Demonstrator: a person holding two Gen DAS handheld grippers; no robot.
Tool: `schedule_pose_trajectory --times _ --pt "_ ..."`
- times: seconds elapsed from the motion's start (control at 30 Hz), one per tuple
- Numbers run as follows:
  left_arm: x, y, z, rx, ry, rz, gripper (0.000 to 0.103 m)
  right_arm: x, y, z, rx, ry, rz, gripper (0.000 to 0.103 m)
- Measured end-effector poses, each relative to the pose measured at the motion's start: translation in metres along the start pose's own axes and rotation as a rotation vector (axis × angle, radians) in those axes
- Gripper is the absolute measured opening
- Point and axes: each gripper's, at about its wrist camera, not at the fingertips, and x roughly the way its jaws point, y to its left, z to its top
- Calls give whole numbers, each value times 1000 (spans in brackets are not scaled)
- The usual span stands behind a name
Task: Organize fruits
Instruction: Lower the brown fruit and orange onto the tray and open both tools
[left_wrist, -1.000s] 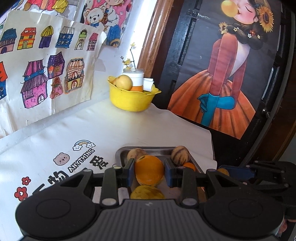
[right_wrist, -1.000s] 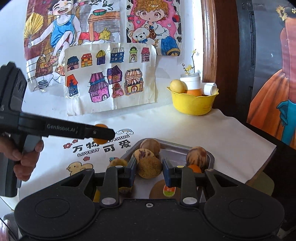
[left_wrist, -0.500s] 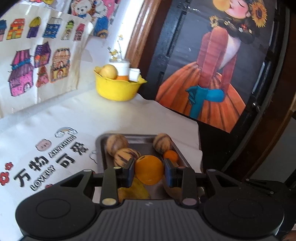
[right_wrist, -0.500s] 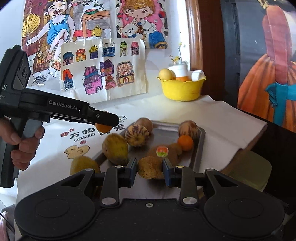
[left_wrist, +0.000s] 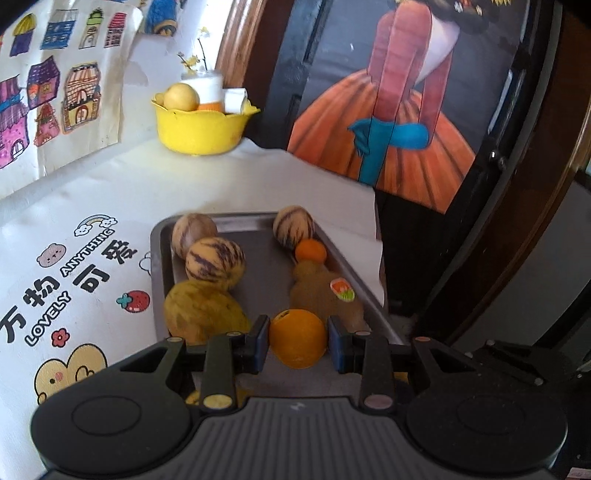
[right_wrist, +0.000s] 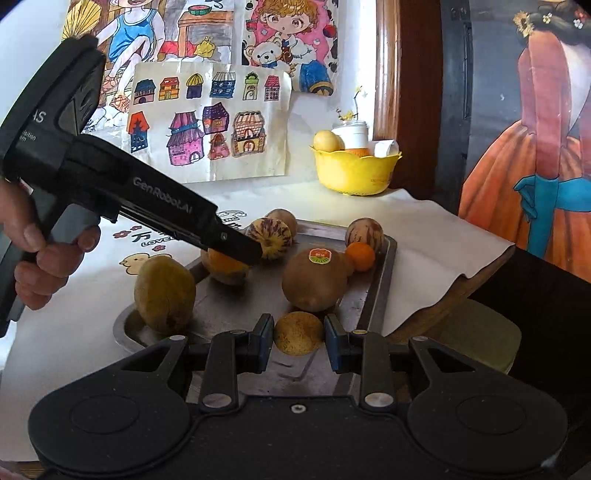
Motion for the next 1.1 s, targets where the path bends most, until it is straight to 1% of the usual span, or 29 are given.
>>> schedule_pose_trajectory --times 0.2,0.3,0.4,0.73,1.0,1.1 --pt "11 -8 -3 16 45 16 36 2 2 -10 41 -24 -43 32" --pt "15 -9 -6 25 64 37 36 6 6 -14 17 -15 -60 32" --pt "18 -9 -10 20 78 41 36 7 9 -18 -13 -17 -81 32" --pt "22 -14 -12 52 72 60 36 11 14 -26 -14 -33 -128 32" --pt "26 -15 -11 69 80 70 37 12 24 -30 -83 -40 -167 32" --pt "27 -16 -12 82 80 78 37 11 25 -31 -89 -43 -173 32"
